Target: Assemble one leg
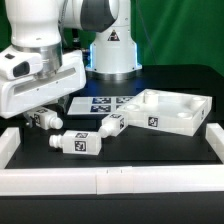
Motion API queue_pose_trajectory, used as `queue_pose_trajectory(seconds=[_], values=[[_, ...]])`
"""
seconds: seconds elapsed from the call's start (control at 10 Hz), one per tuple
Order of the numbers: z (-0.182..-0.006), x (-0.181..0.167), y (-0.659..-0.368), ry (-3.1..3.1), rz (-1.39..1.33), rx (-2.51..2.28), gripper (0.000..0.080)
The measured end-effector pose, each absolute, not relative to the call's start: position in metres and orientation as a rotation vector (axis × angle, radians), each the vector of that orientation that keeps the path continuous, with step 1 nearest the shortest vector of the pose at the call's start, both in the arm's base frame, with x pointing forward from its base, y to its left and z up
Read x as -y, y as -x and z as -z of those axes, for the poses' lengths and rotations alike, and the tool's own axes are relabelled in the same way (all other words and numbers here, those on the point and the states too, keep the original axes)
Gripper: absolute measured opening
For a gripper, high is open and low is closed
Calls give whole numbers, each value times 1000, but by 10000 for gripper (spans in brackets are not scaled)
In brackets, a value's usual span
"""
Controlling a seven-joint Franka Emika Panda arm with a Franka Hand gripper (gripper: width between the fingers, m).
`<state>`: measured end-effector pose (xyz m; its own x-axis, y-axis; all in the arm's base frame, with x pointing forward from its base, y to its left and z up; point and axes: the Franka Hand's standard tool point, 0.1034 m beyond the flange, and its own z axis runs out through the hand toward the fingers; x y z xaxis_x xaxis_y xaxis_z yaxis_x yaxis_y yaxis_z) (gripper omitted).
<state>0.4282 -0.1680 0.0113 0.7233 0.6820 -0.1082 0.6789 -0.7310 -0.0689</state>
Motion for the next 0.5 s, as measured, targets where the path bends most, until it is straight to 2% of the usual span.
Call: queue_pose_trajectory(seconds=[0.2,0.3,0.5], values=[[-41,150,-446,3015,-206,811,646],[-53,129,-459,3069,-222,615,646],[-60,90,-483,3156,-268,114,649]])
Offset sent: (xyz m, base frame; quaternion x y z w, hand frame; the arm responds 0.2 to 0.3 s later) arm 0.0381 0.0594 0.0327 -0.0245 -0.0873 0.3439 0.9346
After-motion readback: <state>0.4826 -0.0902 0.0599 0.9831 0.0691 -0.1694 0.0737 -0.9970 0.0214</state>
